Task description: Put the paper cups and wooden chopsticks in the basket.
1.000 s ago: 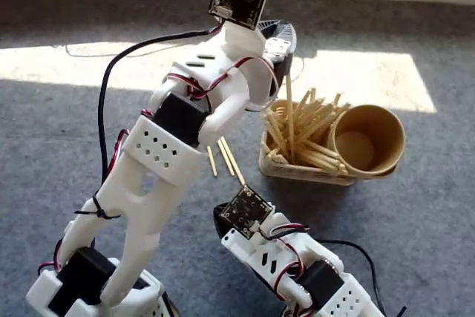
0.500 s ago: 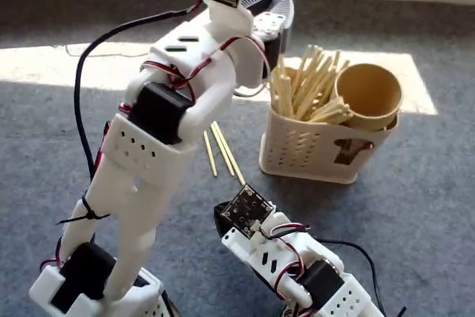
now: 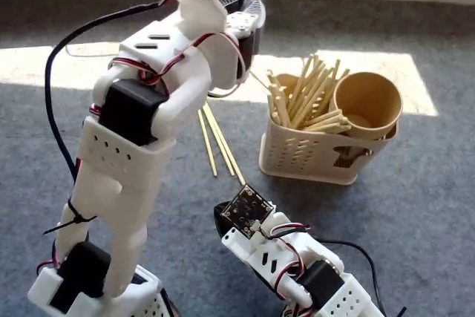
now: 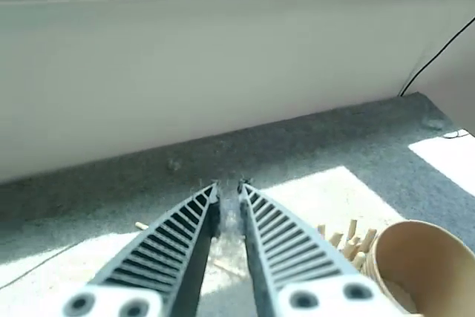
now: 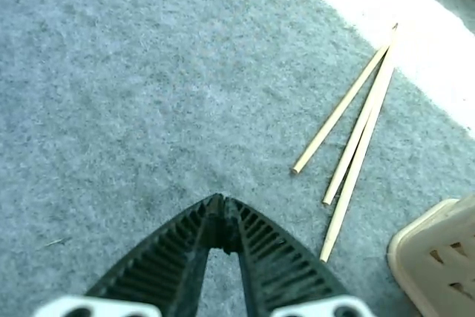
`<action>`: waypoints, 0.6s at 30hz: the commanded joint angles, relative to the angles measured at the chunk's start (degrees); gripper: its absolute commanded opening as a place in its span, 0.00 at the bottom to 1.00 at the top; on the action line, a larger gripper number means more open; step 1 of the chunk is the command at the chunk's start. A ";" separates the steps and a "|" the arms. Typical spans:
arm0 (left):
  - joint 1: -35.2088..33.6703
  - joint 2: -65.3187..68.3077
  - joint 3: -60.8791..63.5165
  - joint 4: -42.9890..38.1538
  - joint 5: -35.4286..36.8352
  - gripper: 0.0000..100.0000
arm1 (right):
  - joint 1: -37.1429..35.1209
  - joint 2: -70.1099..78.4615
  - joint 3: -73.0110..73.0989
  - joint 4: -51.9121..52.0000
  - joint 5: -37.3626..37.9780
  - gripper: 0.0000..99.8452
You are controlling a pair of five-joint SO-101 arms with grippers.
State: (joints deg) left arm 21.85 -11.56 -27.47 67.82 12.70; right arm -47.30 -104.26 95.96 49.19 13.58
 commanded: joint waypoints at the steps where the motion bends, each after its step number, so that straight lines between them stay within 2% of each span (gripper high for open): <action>1: -5.05 -1.45 -2.51 4.57 -0.79 0.07 | 0.66 -0.75 5.67 -1.45 0.62 0.01; 8: -16.57 -0.57 -0.13 13.45 -0.62 0.07 | 0.66 -0.75 5.67 -1.45 0.62 0.01; 11: -18.59 -0.04 4.70 13.54 -0.88 0.08 | 0.66 -0.75 5.67 -1.45 0.62 0.01; 15: -20.09 1.10 11.12 13.45 -0.88 0.15 | 0.66 -0.75 5.67 -1.36 0.62 0.01; 18: -21.58 2.77 15.16 13.36 -0.79 0.15 | 1.01 -0.75 5.67 -1.36 0.62 0.01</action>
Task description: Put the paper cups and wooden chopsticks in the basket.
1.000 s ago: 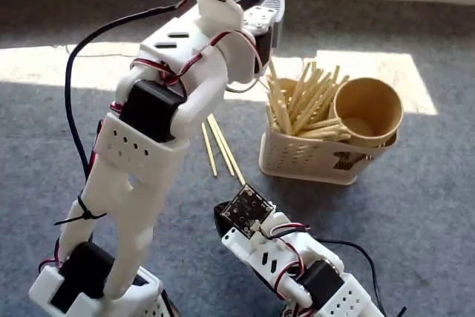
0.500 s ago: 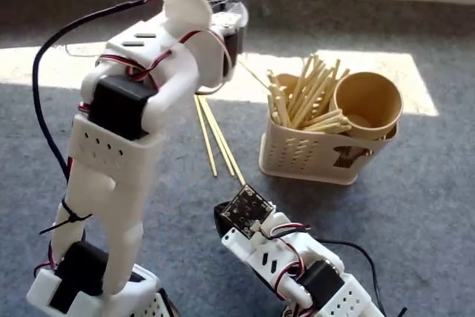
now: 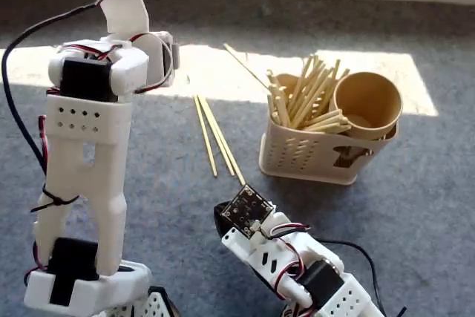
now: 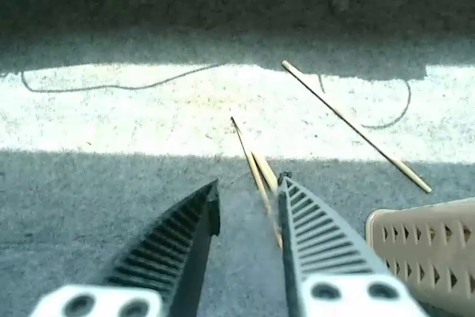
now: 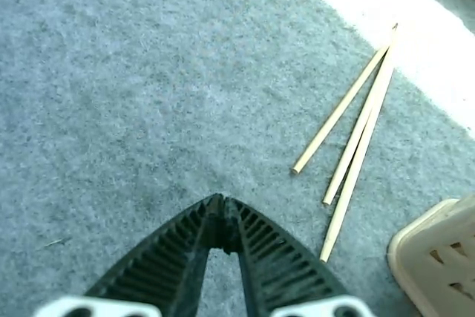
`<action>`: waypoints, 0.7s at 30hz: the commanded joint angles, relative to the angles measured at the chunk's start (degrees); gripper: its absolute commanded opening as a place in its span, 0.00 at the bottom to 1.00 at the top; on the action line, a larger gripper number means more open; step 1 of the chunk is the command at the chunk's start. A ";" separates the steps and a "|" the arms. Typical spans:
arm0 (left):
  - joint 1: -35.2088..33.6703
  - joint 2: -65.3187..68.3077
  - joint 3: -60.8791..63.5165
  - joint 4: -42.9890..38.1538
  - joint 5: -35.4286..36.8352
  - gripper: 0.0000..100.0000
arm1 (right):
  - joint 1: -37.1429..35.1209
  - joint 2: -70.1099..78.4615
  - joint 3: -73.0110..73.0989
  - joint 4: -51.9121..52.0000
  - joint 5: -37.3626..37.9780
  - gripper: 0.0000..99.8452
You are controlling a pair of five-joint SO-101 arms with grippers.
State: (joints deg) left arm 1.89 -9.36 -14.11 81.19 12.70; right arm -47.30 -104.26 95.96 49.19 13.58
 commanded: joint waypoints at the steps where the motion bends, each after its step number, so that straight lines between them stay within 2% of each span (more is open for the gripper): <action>1: -1.71 1.45 2.95 -0.62 -0.79 0.15 | 1.80 -0.84 5.67 -1.36 0.62 0.01; 10: 0.75 14.55 11.03 -15.74 -0.53 0.15 | 3.47 -0.92 5.58 -1.45 2.81 0.01; 21: 4.18 25.98 10.42 -23.30 -0.44 0.16 | 3.47 -0.92 5.58 -1.45 2.90 0.01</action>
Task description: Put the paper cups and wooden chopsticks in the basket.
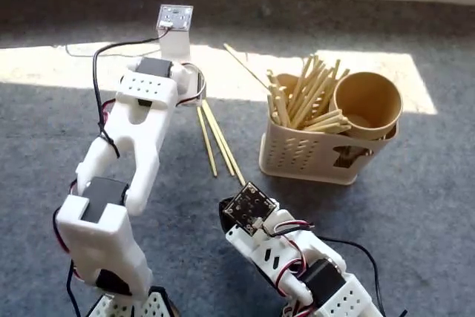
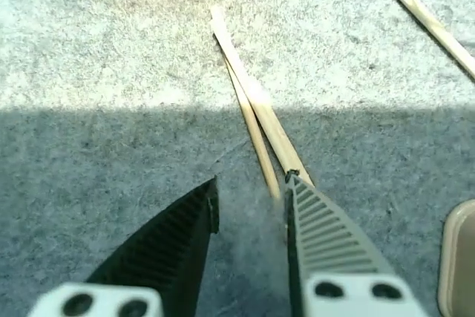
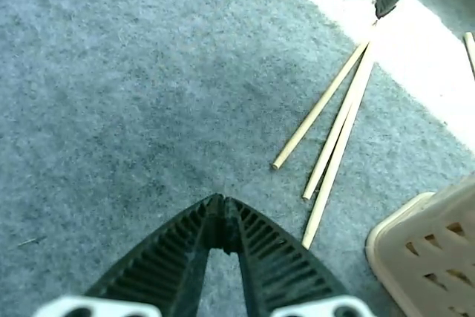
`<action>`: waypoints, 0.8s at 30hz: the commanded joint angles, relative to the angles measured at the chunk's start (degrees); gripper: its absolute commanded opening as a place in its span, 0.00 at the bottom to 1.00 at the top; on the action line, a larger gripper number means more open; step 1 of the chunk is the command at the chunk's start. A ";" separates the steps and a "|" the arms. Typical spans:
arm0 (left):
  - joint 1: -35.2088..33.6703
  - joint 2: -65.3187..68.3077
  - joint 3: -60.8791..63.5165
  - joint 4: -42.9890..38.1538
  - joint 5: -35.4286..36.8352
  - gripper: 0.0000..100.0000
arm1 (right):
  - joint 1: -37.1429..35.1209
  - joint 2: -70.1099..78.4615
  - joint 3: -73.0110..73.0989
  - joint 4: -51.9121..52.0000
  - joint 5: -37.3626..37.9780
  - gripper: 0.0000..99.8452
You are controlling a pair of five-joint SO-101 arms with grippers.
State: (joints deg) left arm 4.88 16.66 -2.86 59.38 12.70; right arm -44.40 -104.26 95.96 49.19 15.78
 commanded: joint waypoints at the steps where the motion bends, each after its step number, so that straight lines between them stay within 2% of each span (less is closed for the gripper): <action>1: 1.19 0.40 -1.10 -1.67 -0.44 0.16 | 0.57 -0.92 5.58 -1.45 0.70 0.01; 11: 0.75 14.46 -10.42 -0.88 -0.44 0.15 | 0.57 -0.92 5.58 -1.45 0.79 0.01; 18: -1.71 21.76 -23.43 14.59 -0.44 0.15 | 0.57 -0.92 5.58 -1.45 0.79 0.01; 24: -5.41 26.33 -29.49 18.99 -0.53 0.12 | 0.57 -0.92 5.58 -1.45 0.79 0.01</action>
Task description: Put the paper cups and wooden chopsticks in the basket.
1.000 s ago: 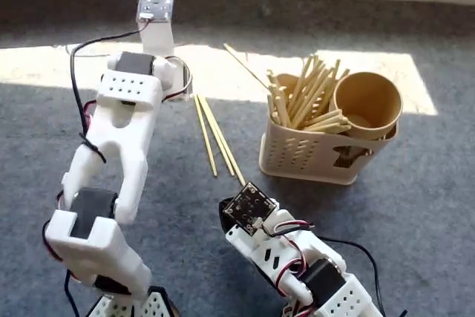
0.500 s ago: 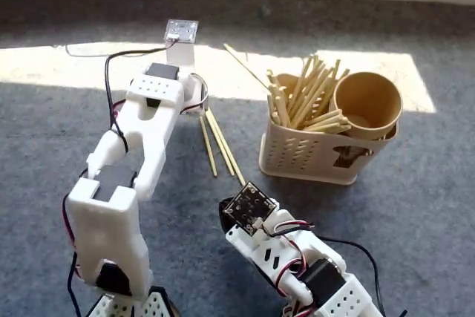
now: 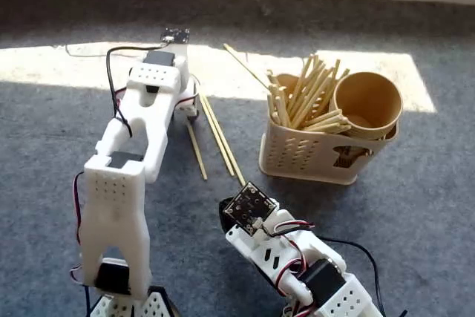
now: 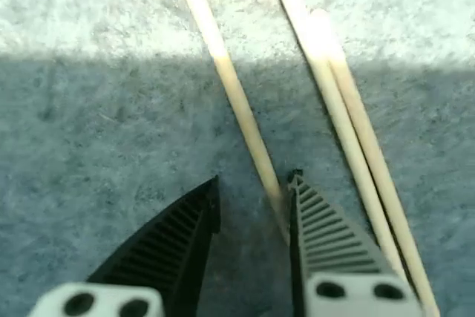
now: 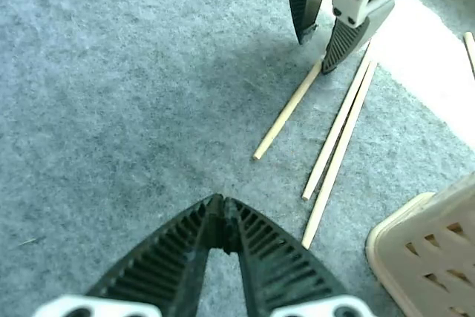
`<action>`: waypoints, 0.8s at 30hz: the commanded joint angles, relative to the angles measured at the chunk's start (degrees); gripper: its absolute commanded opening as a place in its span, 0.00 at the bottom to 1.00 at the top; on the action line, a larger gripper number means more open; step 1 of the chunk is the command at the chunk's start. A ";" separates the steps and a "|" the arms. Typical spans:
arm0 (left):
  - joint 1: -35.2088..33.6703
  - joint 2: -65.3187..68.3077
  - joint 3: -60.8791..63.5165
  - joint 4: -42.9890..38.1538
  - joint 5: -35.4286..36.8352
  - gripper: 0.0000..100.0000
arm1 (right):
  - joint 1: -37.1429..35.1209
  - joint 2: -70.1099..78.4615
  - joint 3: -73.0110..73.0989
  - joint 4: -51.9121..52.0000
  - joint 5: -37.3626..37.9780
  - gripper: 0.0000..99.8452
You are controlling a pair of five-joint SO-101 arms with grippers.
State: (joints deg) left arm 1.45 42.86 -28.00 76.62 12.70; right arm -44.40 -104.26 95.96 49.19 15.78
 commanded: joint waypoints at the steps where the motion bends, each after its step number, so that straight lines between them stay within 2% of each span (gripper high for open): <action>1: -2.24 0.75 -5.14 1.93 -0.62 0.10 | 0.57 -0.92 5.58 -1.45 0.79 0.01; 14: -2.42 2.86 -7.08 2.29 -0.88 0.00 | 0.57 -0.92 5.58 -1.45 0.79 0.01; 24: -2.24 2.77 -16.22 11.78 -0.97 0.01 | 0.57 -0.92 5.58 -1.45 0.79 0.01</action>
State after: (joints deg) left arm -0.22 46.73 -40.22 86.55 12.70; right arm -44.40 -104.26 95.96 49.19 15.78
